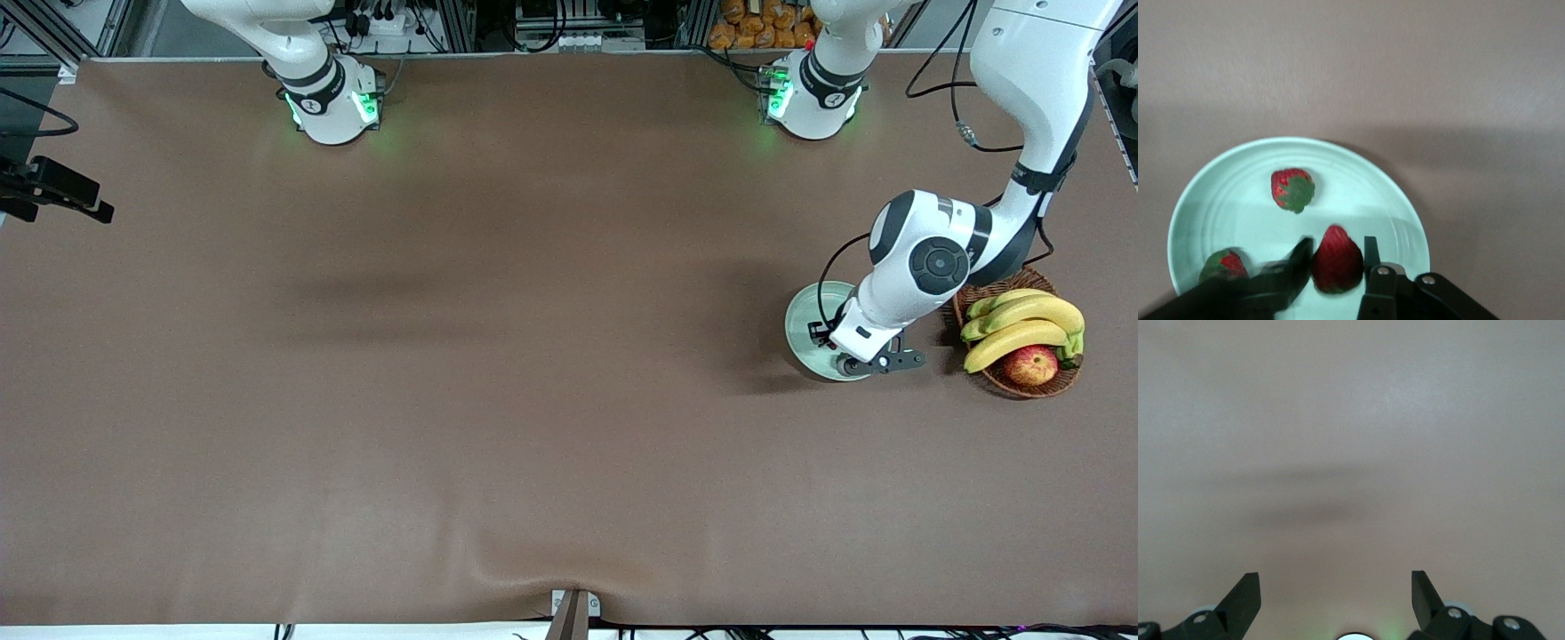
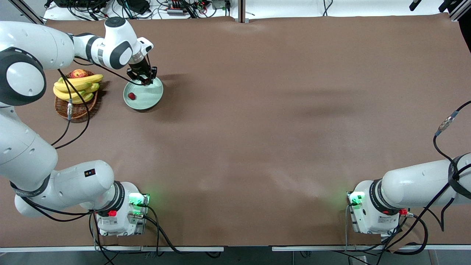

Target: Collect all strawberries into plate

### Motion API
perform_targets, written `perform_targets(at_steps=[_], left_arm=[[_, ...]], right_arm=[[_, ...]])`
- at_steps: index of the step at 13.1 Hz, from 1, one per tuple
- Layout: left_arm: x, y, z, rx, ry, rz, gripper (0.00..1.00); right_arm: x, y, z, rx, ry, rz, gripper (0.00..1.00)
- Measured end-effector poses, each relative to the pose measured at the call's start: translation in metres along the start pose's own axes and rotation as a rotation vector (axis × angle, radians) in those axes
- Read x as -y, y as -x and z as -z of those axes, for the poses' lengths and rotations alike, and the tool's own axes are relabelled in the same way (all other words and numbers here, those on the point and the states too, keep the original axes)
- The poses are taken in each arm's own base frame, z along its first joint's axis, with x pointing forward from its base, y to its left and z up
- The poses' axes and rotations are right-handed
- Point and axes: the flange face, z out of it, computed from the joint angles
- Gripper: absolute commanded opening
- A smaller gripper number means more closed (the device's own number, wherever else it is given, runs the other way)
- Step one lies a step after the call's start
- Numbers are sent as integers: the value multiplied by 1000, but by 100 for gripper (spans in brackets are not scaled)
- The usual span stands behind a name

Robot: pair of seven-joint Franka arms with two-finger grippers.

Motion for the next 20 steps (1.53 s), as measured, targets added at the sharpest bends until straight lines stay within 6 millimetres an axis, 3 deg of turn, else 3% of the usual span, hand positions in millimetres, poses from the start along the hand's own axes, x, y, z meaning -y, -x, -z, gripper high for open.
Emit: perform_targets(at_steps=[3, 7, 9, 13, 16, 20], left_arm=[[1, -29, 42, -63, -5, 16, 100], [-25, -63, 146, -62, -53, 6, 100], [-35, -70, 199, -73, -63, 6, 100], [-54, -68, 284, -83, -58, -3, 100], [-58, -58, 324, -71, -65, -3, 100], [-51, -44, 357, -63, -96, 16, 100]], right_arm=[[0, 0, 0, 0, 0, 0, 100], [0, 0, 0, 0, 0, 0, 100], [0, 0, 0, 0, 0, 0, 100], [0, 0, 0, 1, 0, 1, 100], [0, 0, 0, 1, 0, 1, 100], [0, 0, 0, 1, 0, 1, 100]])
